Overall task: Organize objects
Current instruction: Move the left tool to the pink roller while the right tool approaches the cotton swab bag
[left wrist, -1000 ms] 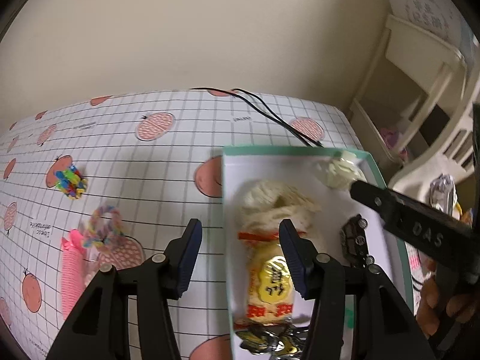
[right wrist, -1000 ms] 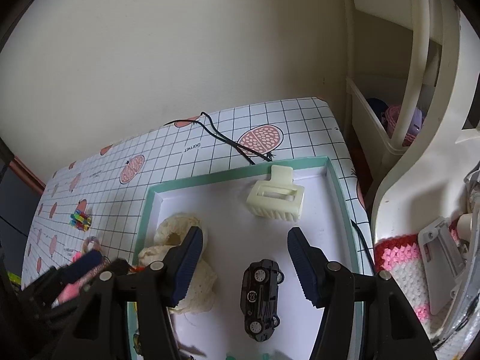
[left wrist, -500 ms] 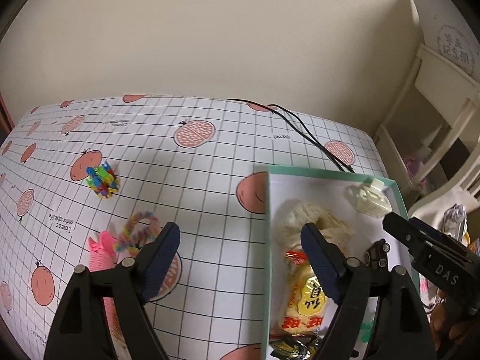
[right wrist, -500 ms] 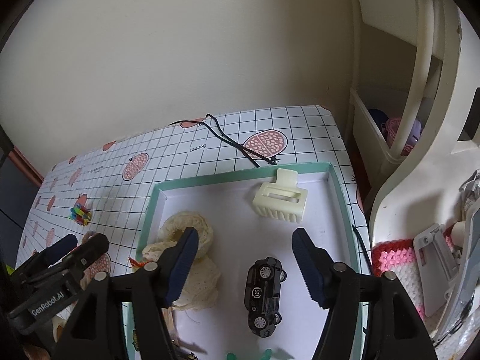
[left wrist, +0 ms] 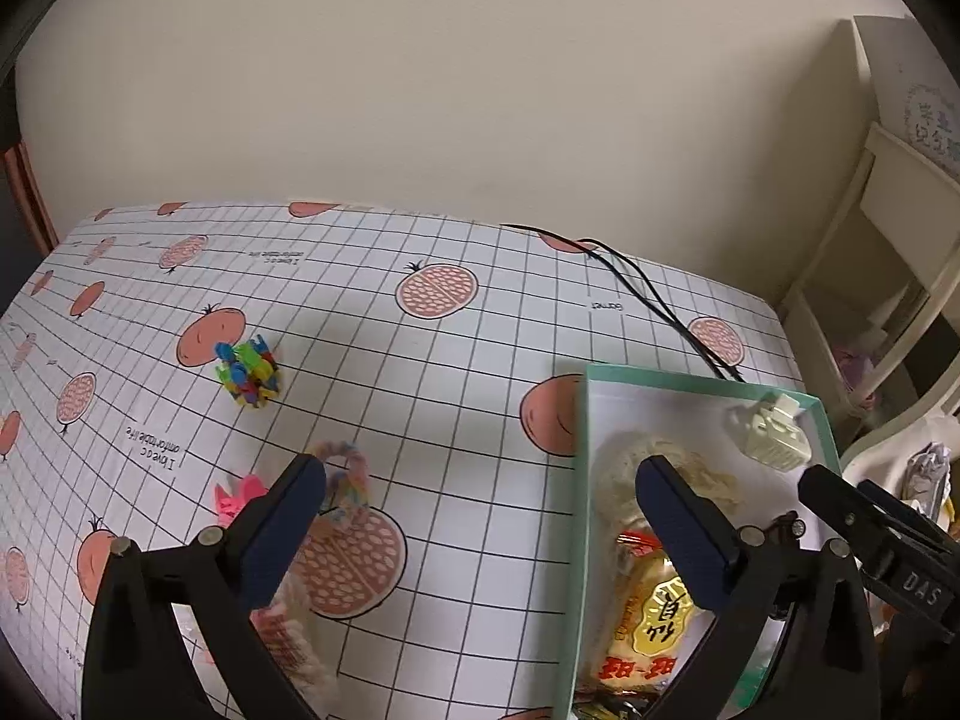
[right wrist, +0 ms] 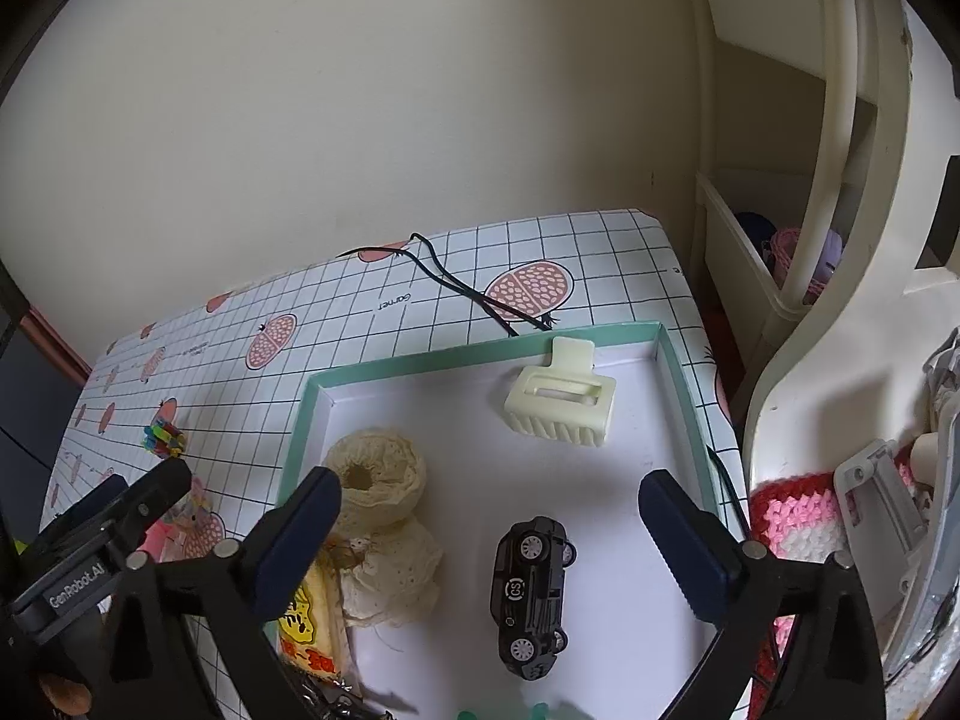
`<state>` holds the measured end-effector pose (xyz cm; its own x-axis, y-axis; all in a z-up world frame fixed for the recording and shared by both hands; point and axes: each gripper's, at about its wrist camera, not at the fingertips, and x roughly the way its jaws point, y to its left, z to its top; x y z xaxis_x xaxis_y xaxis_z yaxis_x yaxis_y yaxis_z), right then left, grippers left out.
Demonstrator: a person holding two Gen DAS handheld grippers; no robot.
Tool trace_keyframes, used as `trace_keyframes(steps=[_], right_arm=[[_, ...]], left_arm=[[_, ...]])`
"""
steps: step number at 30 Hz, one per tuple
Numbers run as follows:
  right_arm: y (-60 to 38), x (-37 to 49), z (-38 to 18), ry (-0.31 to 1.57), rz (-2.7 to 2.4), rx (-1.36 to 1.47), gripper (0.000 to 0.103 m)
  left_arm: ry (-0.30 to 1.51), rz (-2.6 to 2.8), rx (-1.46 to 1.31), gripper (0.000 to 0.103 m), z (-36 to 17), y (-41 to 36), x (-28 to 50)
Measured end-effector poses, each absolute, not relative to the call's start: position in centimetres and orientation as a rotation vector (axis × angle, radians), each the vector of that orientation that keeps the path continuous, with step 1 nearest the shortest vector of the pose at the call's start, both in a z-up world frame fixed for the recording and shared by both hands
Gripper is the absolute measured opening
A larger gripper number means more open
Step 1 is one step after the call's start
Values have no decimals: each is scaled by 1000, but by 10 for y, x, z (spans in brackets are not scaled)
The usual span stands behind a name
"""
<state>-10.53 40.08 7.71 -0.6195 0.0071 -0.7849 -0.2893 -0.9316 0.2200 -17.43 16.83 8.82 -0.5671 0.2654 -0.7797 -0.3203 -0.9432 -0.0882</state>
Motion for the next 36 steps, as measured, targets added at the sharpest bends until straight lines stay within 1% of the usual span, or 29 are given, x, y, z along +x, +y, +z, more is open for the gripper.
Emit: trace_keyframes(steps=[2,12,18,22,29,36], right_arm=[[400,-105,77,493,2645,-1276,103],[395,-106,77,468,2650,-1284,103],[383,-105,87,453,2676,-1270,103],[368,-107,98,410,2718,-1252,103],[331,-112,115,370,2794,-1232,103],[292,-117,121,371,2871,-1275,103]], left_arm=[[85,2526,-1240,103,88,167,-174],[70,2541,-1223,103,94,162,-177],[43,2539,-1220,103,103,156,-180],[36,2542,-1225,103,109,148,-183],[-17,2566,-1225,103,125,122,-190],[-83,2613,-1214,103,138,85,-195]])
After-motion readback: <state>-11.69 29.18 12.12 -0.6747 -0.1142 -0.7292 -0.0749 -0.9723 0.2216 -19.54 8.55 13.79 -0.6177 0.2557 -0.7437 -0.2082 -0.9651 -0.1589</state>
